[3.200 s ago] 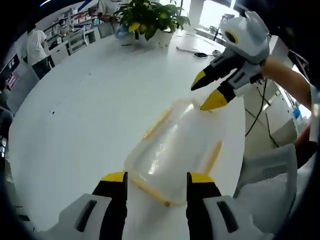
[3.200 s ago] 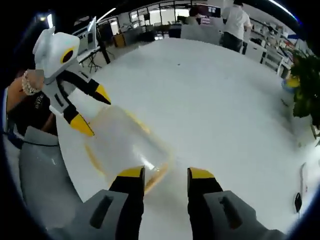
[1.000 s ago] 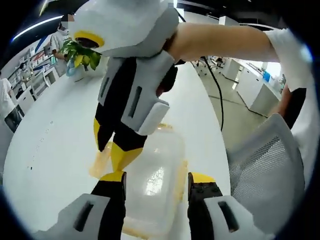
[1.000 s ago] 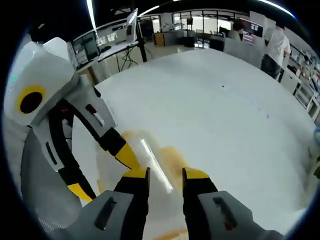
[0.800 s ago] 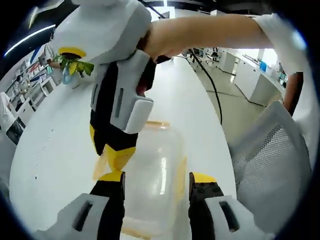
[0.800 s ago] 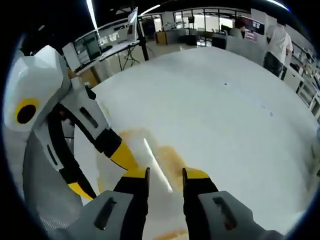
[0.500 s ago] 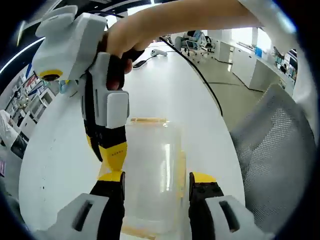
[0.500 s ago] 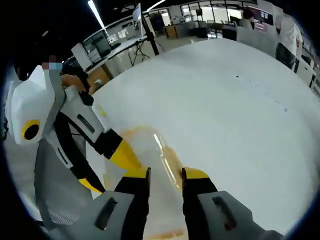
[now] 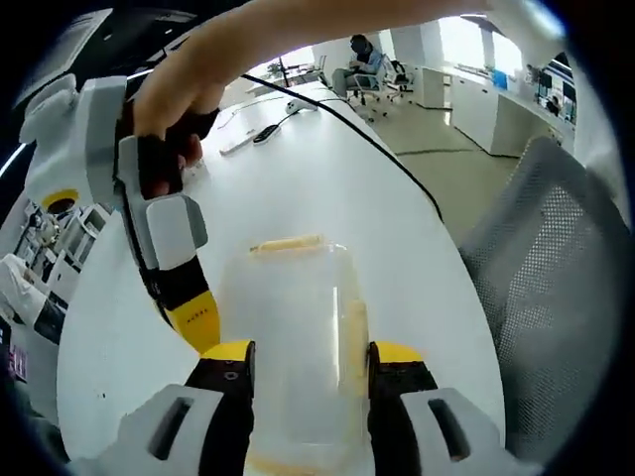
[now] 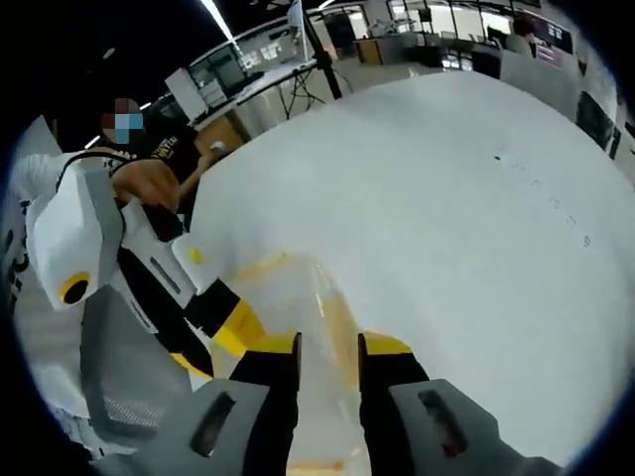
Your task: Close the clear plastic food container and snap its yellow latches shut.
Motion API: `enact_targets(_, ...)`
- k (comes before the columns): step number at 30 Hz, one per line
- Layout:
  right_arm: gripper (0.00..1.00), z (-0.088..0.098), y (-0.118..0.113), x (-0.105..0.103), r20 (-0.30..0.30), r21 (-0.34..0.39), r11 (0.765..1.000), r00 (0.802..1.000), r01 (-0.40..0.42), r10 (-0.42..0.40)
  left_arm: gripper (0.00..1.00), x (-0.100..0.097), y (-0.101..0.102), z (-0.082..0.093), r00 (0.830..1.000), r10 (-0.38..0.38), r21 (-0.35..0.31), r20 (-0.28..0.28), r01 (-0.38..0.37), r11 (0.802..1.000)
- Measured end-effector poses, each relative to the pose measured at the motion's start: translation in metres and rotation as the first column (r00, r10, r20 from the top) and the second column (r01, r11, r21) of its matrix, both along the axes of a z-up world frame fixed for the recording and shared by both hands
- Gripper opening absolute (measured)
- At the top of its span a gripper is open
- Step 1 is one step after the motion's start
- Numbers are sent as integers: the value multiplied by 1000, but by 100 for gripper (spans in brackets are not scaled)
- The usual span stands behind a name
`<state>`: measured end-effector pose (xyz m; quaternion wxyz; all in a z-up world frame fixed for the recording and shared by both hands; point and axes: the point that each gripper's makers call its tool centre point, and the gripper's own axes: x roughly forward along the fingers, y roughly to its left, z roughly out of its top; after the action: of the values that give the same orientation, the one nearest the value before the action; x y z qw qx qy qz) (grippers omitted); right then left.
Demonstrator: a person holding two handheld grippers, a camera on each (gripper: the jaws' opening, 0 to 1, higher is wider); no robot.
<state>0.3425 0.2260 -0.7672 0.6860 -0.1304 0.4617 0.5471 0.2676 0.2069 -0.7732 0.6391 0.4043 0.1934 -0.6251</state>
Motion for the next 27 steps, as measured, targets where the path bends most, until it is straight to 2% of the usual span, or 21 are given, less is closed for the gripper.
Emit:
enact_targets(5,20,-3,1,-6,-26,-4,1000,999,-30,30,41,-1,3,-3,999,-16,21,28,15,1000)
enact_targets(14,22,-7,2,-7,-61,-10,998,996,-67,66,42,1,3,-4,997,-28,20,67,27,999)
enact_targets(27,23,-10,4,-3,-93,-20,992,988,-124,121,42,2,3,-4,998,-14,30,69,12,999)
